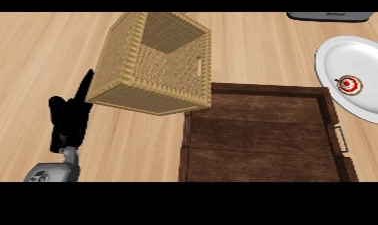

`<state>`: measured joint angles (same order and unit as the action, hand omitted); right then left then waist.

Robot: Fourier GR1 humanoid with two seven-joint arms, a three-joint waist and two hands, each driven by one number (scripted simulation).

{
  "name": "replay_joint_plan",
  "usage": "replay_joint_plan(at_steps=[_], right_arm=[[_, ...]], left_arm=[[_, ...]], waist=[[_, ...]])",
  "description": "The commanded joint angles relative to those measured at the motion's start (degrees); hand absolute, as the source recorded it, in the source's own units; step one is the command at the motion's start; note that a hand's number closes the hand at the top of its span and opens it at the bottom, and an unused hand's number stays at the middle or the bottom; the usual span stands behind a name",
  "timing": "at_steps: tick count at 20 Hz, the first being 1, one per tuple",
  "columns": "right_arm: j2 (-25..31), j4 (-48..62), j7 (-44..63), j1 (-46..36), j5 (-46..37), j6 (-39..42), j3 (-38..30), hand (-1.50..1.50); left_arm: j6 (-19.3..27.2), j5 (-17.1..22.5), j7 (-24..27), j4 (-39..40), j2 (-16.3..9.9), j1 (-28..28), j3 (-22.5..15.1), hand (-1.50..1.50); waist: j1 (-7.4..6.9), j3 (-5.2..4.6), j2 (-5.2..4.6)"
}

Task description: Pick the cupcake from the tray and place it in the plate

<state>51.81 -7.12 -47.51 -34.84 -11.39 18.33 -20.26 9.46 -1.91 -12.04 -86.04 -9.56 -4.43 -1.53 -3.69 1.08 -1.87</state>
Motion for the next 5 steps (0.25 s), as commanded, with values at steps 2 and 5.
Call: replay_joint_plan(at_steps=[2,5], right_arm=[[-0.51,0.52,-2.72,1.34,0.02,0.09,-0.34,-1.5],[0.78,0.4,-1.92,0.98,-0.35,-0.21,-0.15,-1.5]], left_arm=[[0.29,-0.8,0.31,1.57,2.99,0.08,-2.86,0.0],[-1.22,-0.04,-0.28,1.82,1.8,0.53,-2.3,0.0]], waist=[[0.16,-0.17,-0.54],[-0.3,-0.15,-0.68]])
